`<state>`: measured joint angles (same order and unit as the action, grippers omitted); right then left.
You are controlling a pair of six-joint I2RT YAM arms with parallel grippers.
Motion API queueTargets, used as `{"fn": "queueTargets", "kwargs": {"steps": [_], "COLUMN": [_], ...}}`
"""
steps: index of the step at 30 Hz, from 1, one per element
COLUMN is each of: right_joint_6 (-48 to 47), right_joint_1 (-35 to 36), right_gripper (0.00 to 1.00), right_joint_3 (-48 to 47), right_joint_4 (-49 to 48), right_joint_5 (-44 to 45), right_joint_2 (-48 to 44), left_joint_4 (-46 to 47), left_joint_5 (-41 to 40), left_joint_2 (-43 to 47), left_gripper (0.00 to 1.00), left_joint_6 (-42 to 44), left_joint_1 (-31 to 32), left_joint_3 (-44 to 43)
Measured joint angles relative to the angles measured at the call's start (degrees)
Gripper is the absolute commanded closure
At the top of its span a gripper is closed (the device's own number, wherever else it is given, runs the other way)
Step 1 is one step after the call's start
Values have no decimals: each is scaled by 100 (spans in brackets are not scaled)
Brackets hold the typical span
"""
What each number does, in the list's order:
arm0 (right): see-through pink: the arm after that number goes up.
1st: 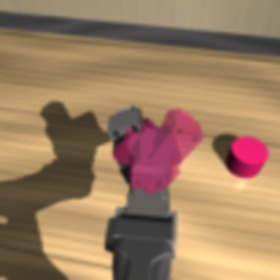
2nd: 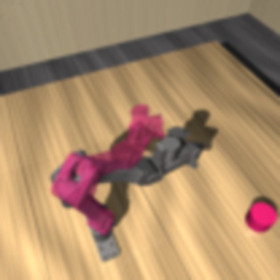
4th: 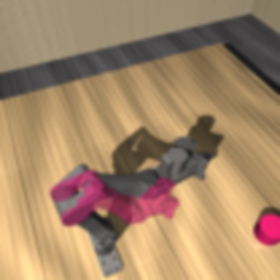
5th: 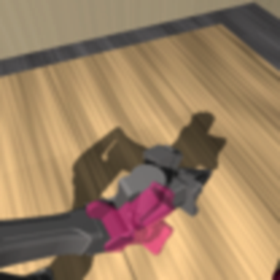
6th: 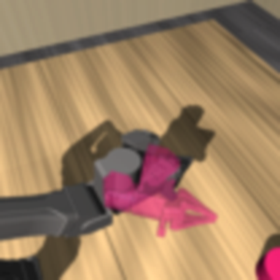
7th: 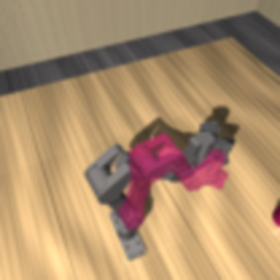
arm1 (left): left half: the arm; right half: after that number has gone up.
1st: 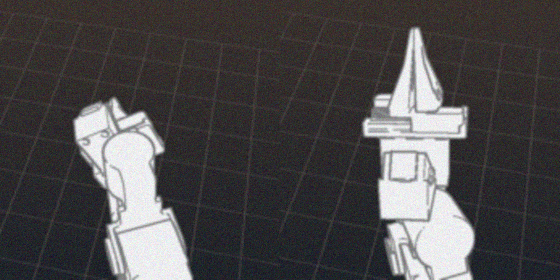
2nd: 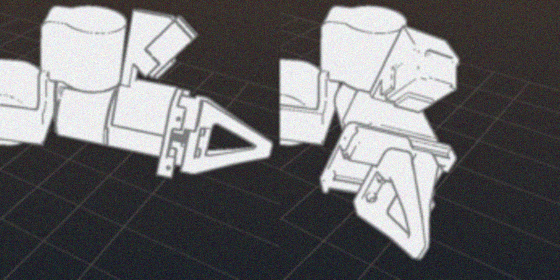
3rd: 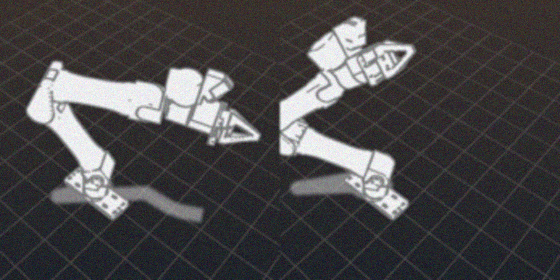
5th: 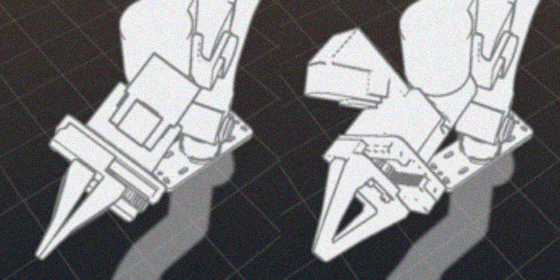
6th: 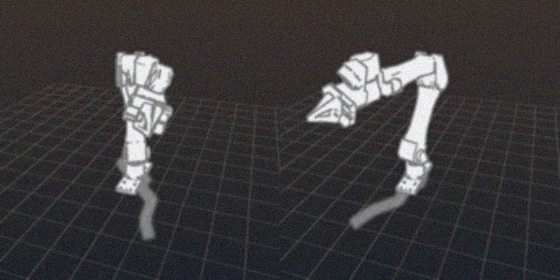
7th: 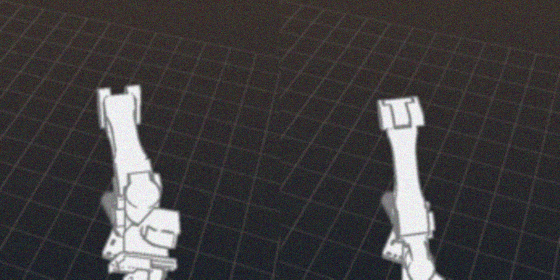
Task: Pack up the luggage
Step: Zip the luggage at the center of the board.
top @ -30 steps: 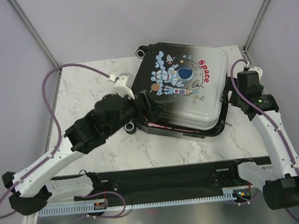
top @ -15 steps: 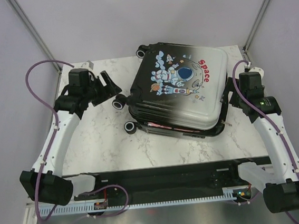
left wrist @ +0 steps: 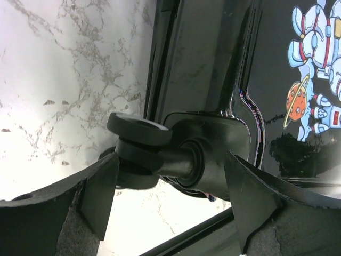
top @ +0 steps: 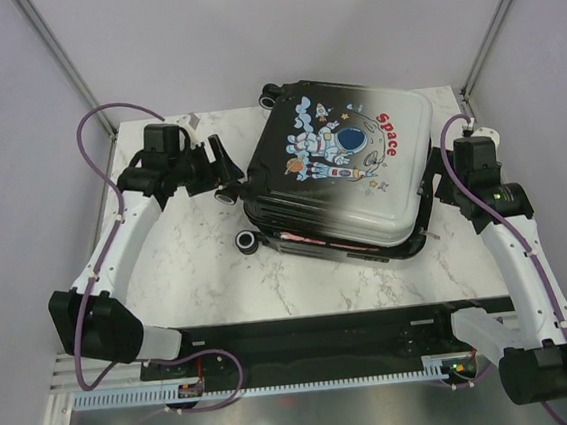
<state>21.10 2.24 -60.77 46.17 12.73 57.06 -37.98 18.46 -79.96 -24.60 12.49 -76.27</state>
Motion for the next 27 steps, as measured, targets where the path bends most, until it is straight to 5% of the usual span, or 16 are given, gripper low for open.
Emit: {"fn": "queueTargets", "kwargs": {"steps": [11, 16, 23, 27], "right_joint_6": [-57, -57, -55, -57], "right_joint_1": [0, 0, 2, 0], "right_gripper": [5, 5, 5, 5], "right_joint_3": [94, 195, 225, 225], "right_joint_4": [7, 24, 96, 138], "right_joint_5": [-44, -94, -146, -125], "right_joint_2": [-79, -186, -271, -278], "left_joint_4": [382, 448, 509, 522], "left_joint_5": [118, 129, 170, 247], "left_joint_2": [-636, -809, -789, -732], "left_gripper": [20, 45, 98, 98], "left_joint_6": [240, 223, 98, -48], "left_joint_1": [-15, -59, -63, -81], "left_joint_3": [72, 72, 96, 157]}}
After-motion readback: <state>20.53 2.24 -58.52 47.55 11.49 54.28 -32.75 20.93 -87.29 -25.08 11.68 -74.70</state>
